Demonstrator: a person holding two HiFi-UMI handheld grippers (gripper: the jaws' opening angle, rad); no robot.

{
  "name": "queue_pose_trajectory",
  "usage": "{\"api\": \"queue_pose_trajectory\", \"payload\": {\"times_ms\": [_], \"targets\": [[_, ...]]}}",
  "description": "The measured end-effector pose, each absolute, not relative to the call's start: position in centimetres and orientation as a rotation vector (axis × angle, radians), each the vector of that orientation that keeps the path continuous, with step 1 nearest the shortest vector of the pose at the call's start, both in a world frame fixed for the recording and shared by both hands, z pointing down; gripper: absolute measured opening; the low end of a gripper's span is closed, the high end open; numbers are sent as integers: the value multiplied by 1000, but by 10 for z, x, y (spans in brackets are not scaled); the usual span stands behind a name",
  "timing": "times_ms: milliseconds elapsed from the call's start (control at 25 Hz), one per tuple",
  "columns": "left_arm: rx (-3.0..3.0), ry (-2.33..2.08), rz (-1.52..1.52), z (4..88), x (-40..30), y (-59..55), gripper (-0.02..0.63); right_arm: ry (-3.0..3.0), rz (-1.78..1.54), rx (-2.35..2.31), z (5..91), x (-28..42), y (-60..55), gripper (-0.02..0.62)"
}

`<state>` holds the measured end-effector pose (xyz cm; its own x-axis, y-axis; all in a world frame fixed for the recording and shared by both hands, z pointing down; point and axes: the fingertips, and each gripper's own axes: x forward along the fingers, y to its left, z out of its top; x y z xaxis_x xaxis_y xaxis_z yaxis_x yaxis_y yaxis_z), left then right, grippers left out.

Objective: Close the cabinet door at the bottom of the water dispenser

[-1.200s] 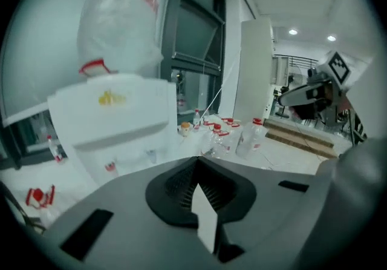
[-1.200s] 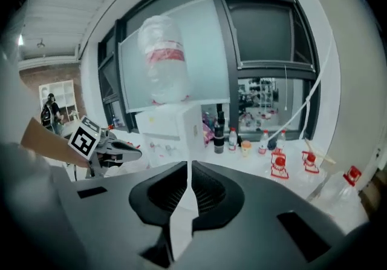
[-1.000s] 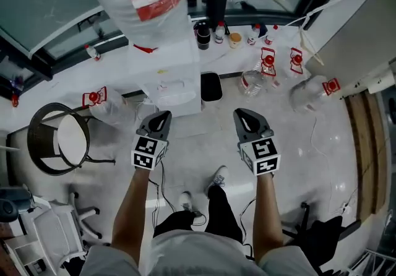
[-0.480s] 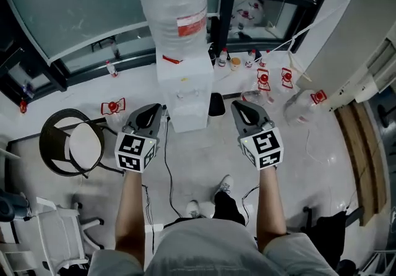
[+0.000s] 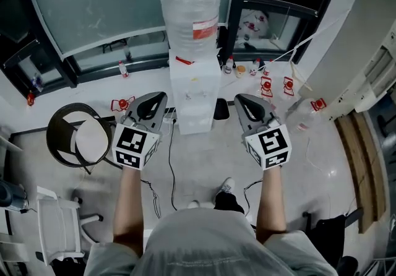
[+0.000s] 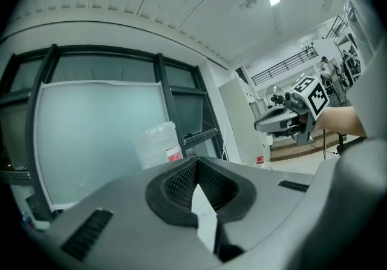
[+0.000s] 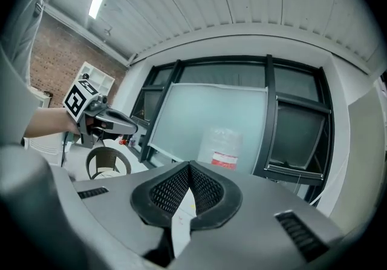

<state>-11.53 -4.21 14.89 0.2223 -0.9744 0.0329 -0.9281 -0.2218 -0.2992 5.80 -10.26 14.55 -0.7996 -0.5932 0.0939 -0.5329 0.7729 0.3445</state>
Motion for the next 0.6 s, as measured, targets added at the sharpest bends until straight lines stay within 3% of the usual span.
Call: {"api": "queue_pose_trajectory", "payload": {"times_ms": [600], "targets": [[-2285, 1744, -307, 129, -91, -19, 17, -2758, -491, 899, 132, 66, -81, 28]]}}
